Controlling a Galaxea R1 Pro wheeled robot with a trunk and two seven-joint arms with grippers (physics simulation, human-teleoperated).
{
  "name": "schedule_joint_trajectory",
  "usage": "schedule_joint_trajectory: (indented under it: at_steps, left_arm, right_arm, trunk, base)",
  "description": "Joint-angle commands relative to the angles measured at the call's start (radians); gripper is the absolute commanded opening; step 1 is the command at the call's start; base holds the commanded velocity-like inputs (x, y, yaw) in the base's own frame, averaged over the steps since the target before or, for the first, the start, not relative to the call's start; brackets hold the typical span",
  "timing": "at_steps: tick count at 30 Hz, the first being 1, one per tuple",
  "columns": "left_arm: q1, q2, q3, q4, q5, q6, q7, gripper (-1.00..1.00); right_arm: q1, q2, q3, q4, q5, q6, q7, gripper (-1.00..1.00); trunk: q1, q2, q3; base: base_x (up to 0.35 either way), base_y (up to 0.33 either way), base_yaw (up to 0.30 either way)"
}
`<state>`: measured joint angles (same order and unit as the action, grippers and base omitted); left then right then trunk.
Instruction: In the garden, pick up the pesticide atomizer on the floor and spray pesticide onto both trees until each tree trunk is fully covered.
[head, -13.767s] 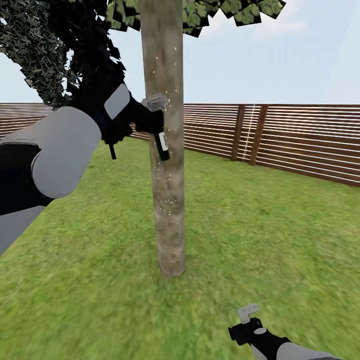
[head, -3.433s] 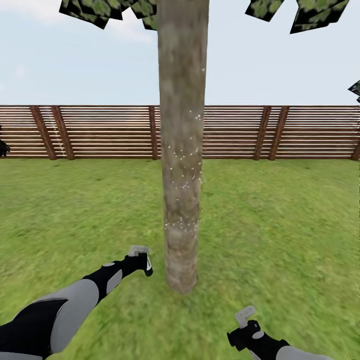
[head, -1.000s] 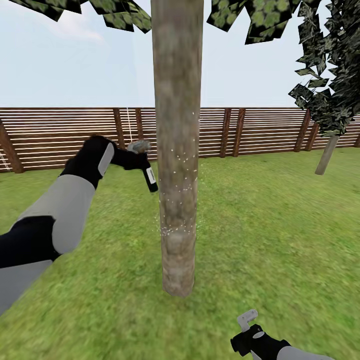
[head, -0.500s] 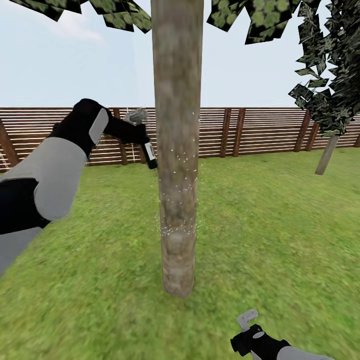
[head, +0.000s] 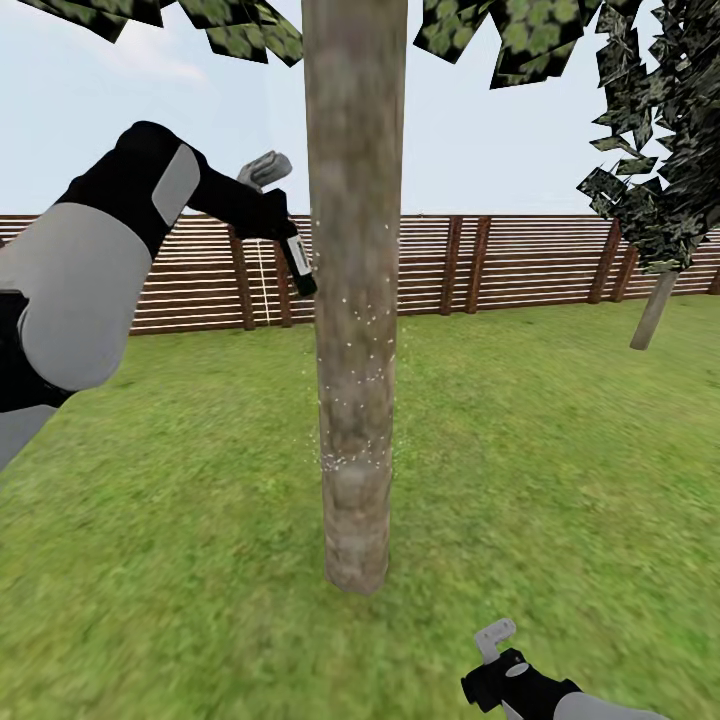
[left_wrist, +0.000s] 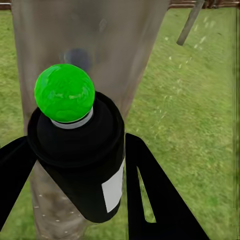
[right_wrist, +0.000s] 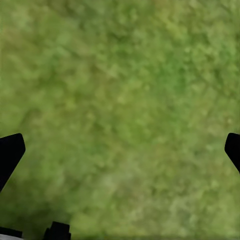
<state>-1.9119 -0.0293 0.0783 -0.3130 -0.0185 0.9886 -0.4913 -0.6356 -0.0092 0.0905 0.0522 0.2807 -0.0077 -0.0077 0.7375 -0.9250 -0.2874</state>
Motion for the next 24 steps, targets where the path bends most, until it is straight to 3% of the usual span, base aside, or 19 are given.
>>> schedule_joint_trajectory:
  at_steps: [1,2,4,24]
  left_arm:
    - [0.000,-0.001,0.000,-0.002,0.023,-0.001,0.000,-1.00]
    - [0.000,-0.003,0.000,-0.006,0.058,-0.001,0.000,-1.00]
    - [0.000,-0.015,-0.001,-0.010,0.080,-0.001,-0.004,-1.00]
    - [-0.001,-0.042,-0.009,-0.012,0.075,-0.005,-0.006,-1.00]
  right_arm:
    - [0.000,0.000,0.000,0.000,0.000,0.000,0.000,1.00]
    - [0.000,0.000,0.000,0.000,0.000,0.000,0.000,1.00]
    - [0.001,0.000,0.000,0.000,0.000,0.000,0.000,1.00]
    - [0.000,0.000,0.000,0.000,0.000,0.000,0.000,1.00]
  trunk:
    - [0.000,0.000,0.000]
    - [0.000,0.000,0.000]
    - [0.000,0.000,0.000]
    - [0.000,0.000,0.000]
  base:
    - [0.000,0.000,0.000]
    - [0.000,0.000,0.000]
    - [0.000,0.000,0.000]
    - [-0.099,0.000,0.000]
